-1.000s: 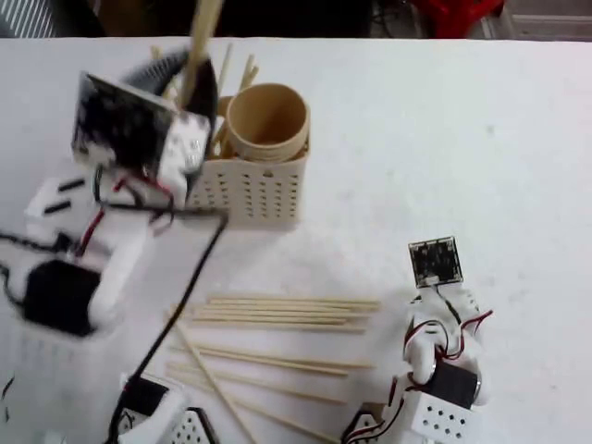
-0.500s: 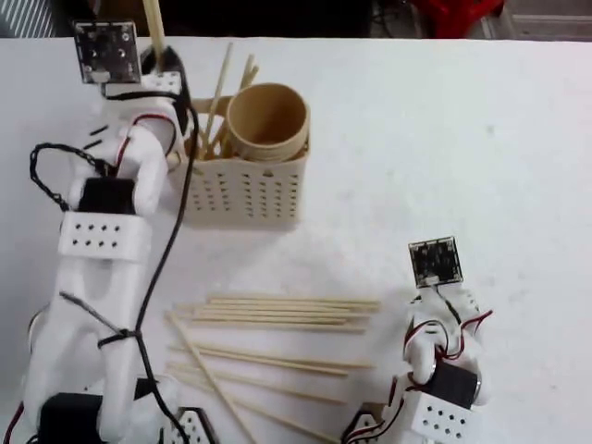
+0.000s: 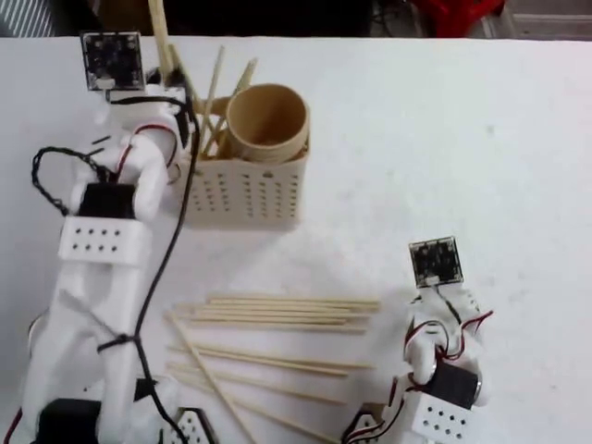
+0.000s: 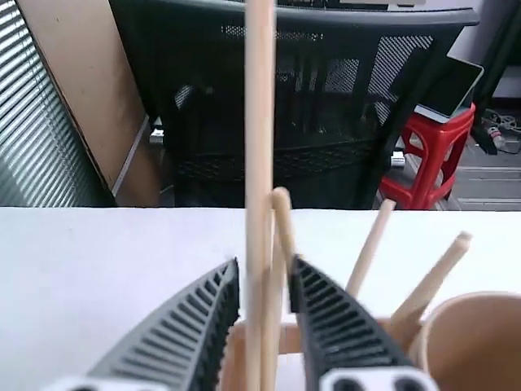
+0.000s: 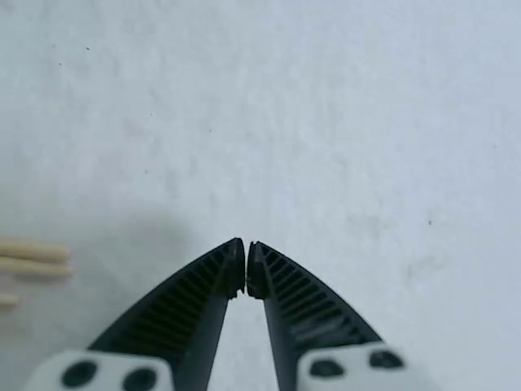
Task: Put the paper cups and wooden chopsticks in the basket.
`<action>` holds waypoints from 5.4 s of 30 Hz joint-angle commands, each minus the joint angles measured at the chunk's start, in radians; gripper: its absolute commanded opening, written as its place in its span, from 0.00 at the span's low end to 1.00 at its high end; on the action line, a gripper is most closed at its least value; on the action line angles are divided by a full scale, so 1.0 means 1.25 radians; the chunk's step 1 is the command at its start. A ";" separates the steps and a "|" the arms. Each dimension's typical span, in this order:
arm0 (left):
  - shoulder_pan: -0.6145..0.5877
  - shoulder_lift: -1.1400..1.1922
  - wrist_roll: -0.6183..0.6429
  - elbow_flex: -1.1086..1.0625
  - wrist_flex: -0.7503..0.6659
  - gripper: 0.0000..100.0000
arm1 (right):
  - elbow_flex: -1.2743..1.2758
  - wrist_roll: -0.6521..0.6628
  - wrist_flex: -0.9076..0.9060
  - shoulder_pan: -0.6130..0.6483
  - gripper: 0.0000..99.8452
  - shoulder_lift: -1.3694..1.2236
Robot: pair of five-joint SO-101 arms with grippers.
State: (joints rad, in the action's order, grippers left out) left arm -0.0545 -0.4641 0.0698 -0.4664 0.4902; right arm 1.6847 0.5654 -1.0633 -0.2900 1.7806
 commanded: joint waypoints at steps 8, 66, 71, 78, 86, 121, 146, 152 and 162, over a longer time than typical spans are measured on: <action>0.014 -0.223 -0.014 0.139 0.259 0.15 | 0.005 0.002 -0.002 -0.006 0.02 0.008; 0.330 0.222 -1.077 -0.452 0.595 0.06 | 0.005 0.002 -0.002 -0.006 0.02 0.008; 0.328 0.222 -1.070 -0.416 0.600 0.02 | 0.005 0.002 -0.002 -0.006 0.02 0.008; 0.328 0.222 -0.978 -0.282 0.689 0.02 | 0.005 0.002 -0.002 -0.006 0.02 0.008; 0.328 0.222 -0.819 -0.029 0.805 0.02 | 0.005 0.002 -0.002 -0.006 0.02 0.008; 0.062 -0.152 -0.063 -0.036 -0.113 0.02 | 0.005 0.002 -0.002 -0.006 0.02 0.008; 0.078 -0.225 -0.063 -0.117 0.029 0.09 | 0.005 0.002 -0.002 -0.006 0.02 0.008; 0.114 -0.350 -0.064 -0.134 0.139 0.09 | 0.005 0.002 -0.002 -0.006 0.02 0.008; 0.105 -0.603 -0.070 -0.437 0.137 0.09 | 0.005 0.002 -0.002 -0.006 0.02 0.008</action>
State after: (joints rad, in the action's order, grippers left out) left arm 0.0729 -1.1347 -0.0192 -0.9114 0.6774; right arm 1.6847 0.5654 -1.0633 -0.2900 1.7806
